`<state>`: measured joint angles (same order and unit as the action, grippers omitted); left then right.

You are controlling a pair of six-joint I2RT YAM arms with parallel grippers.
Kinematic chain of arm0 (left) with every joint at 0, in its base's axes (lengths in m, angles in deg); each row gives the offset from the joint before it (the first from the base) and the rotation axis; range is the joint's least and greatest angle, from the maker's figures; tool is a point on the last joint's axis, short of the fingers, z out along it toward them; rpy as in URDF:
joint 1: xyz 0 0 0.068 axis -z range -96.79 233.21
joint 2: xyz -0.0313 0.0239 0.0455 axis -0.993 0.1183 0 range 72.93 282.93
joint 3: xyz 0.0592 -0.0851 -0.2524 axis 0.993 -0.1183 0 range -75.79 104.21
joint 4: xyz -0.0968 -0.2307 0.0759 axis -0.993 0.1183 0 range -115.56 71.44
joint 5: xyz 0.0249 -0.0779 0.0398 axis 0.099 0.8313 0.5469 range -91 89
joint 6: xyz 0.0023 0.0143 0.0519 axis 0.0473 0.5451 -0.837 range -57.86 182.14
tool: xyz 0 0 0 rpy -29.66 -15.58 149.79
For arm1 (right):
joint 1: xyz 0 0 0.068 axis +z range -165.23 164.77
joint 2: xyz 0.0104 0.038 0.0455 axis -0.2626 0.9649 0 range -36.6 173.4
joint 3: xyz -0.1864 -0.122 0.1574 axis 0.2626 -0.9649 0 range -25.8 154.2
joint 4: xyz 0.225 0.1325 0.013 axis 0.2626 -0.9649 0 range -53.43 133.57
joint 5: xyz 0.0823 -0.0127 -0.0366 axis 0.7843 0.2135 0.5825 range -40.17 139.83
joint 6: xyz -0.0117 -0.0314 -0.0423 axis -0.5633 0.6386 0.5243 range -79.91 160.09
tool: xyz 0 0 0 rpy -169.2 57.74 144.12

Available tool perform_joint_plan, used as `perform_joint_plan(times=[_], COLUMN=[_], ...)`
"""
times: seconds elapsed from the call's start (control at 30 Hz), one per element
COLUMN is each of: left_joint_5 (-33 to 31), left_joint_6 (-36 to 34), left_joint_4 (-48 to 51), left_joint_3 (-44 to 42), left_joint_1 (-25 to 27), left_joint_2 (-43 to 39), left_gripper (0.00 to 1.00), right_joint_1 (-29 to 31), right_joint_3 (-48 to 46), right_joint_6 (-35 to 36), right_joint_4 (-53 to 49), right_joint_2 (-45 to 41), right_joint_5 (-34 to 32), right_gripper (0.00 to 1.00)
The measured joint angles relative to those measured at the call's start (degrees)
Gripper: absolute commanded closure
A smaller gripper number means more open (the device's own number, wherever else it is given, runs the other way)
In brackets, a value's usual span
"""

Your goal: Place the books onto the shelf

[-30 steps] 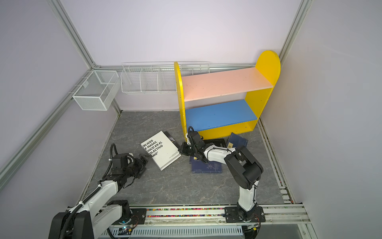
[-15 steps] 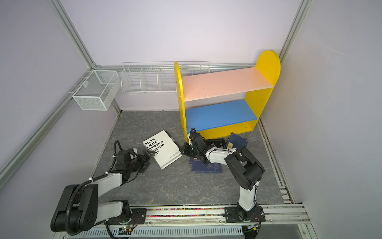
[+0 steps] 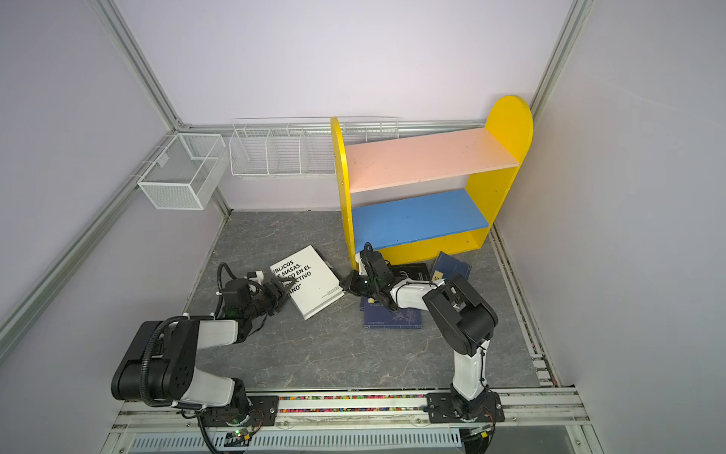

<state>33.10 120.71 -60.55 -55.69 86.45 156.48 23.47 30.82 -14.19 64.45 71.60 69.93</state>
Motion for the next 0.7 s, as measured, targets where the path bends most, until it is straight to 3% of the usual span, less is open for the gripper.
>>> perform_joint_plan(times=[0.23,0.43,0.5,0.63,0.7], left_joint_5=[-1.3,-1.5,-1.8,-2.7,-3.1], left_joint_6=[-2.5,-2.8,-2.8,-3.4,-3.8], left_joint_4=[4.2,4.5,5.0,7.2,8.6], left_joint_3=[1.7,1.8,1.9,2.2,2.2], left_joint_1=[1.0,1.1,1.3,2.0,2.4], left_joint_2=[-4.0,-4.3,-4.7,-6.4,-7.6], left_gripper=[0.52,0.55,0.58,0.64,0.67], right_joint_1=[-0.4,-0.8,-1.0,-1.1,-1.1], right_joint_3=[0.0,-0.7,-0.9,-1.2,-1.7], right_joint_6=[-0.6,-1.6,-1.9,-3.1,-3.1], right_joint_4=[1.9,4.7,5.4,5.2,4.7], right_joint_2=[1.0,1.9,2.1,2.2,2.2], right_joint_5=[1.7,3.3,3.6,3.5,3.5], right_gripper=[0.87,0.84,0.78,0.52,0.45])
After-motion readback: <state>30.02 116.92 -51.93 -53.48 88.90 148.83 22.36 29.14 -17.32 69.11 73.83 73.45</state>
